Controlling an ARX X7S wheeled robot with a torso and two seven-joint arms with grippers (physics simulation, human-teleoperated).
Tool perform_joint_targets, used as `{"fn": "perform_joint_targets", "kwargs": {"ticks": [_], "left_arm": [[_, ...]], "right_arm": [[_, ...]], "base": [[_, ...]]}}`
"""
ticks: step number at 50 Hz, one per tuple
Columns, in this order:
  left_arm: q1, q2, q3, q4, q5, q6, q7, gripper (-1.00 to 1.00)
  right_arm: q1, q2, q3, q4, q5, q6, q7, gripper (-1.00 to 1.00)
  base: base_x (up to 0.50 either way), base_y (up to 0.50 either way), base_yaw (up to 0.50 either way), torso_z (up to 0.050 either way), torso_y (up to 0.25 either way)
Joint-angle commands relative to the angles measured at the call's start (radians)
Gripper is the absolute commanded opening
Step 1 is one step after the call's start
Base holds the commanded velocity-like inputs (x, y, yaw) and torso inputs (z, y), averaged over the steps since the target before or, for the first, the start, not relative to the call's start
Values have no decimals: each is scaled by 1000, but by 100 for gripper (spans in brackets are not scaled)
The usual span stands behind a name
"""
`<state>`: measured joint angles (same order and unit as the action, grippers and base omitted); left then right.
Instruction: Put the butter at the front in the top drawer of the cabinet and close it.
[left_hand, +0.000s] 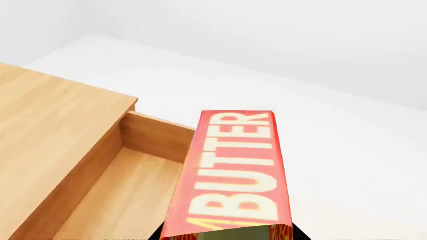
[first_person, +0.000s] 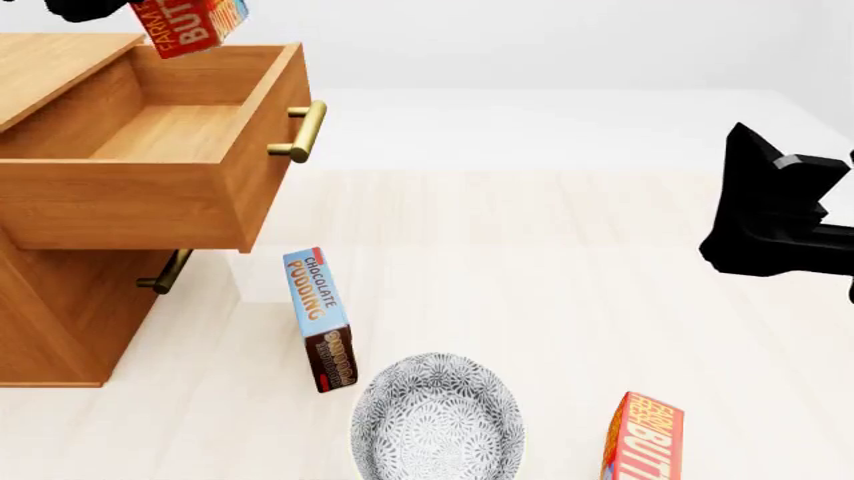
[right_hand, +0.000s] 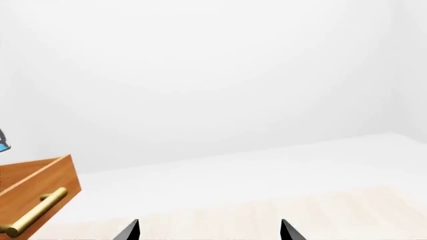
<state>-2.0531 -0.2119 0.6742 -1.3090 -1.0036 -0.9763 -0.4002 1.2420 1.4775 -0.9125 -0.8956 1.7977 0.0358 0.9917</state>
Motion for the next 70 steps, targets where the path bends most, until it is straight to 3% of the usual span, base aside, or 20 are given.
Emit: {"fn": "perform_joint_targets", "kwargs": {"ticks": [1, 12, 24, 34, 53, 70], "left_arm": [[59, 18, -348, 0, 391, 13, 62, -100], [112, 41, -718, 0, 795, 62, 113, -100], [158, 50, -890, 0, 962, 141, 64, -100], [161, 40, -902, 0, 1002, 161, 26, -100], [186, 38, -770, 0, 1020, 126, 91, -100], [217, 41, -723, 0, 1006, 118, 116, -100]], "right_arm": [[-19, 2, -5, -7, -13, -17, -3, 100], [-43, -1, -15, -11, -33, -43, -18, 100], [-57, -10, -20, -7, -41, -48, -24, 100], [-78, -9, -29, -7, -55, -66, -29, 100], [-113, 1, -43, -20, -81, -100, -32, 100], [-145, 15, -55, -34, -102, -135, -29, 100]], "base": [[0, 0, 0, 0, 0], [0, 0, 0, 1, 2], [0, 0, 0, 1, 1], [0, 0, 0, 0, 1], [0, 0, 0, 1, 2], [0, 0, 0, 1, 1]]}}
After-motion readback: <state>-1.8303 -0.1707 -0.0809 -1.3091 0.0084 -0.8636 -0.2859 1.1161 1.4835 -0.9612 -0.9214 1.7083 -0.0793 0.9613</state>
